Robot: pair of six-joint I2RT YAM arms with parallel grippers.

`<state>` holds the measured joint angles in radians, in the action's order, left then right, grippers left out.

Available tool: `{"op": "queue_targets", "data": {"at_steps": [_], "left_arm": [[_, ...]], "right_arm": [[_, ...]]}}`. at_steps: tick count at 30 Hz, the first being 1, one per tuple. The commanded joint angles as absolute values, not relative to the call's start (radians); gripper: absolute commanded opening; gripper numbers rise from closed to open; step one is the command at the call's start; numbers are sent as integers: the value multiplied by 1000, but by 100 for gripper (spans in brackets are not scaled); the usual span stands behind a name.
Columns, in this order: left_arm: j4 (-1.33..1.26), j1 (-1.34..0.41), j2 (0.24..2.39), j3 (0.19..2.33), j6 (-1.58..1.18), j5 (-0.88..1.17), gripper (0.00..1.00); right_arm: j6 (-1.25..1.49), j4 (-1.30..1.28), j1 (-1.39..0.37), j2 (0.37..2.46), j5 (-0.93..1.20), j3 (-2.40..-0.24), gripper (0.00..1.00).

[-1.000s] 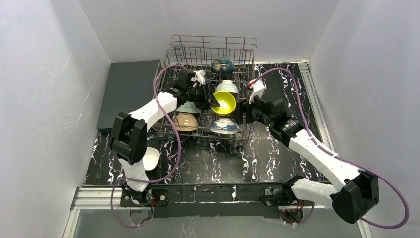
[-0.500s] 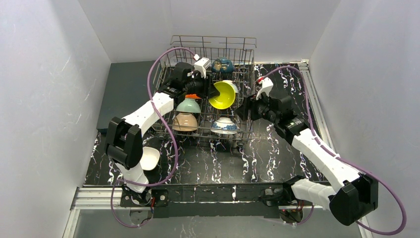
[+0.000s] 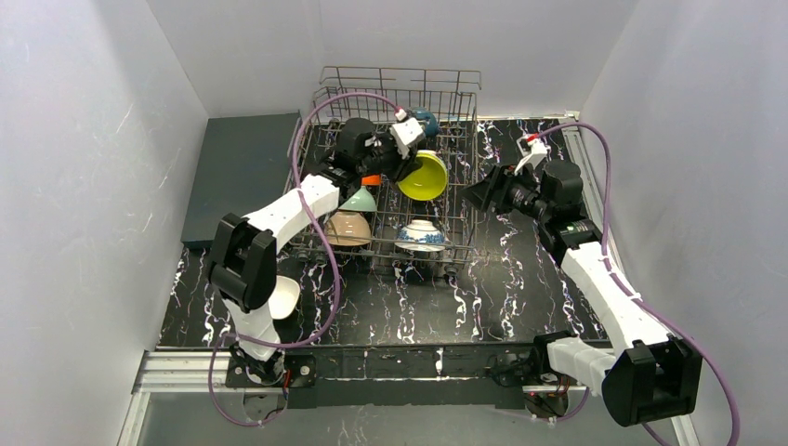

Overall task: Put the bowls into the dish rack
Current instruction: Adjust the bowl in the dish rack.

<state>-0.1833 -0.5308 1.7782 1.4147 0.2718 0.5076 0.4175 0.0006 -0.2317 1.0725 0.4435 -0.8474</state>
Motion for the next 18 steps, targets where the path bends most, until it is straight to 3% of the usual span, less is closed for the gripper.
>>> {"op": "queue_targets", "data": {"at_steps": [1, 7, 18], "left_arm": [[-277, -586, 1791, 1441, 501, 422, 21], [-439, -640, 1818, 1390, 589, 294, 17], [-666, -659, 1838, 1255, 770, 239, 14]], "right_arm": [[424, 65, -220, 1067, 511, -835, 75], [400, 65, -216, 1087, 514, -836, 75], [370, 38, -198, 1089, 504, -841, 76]]}}
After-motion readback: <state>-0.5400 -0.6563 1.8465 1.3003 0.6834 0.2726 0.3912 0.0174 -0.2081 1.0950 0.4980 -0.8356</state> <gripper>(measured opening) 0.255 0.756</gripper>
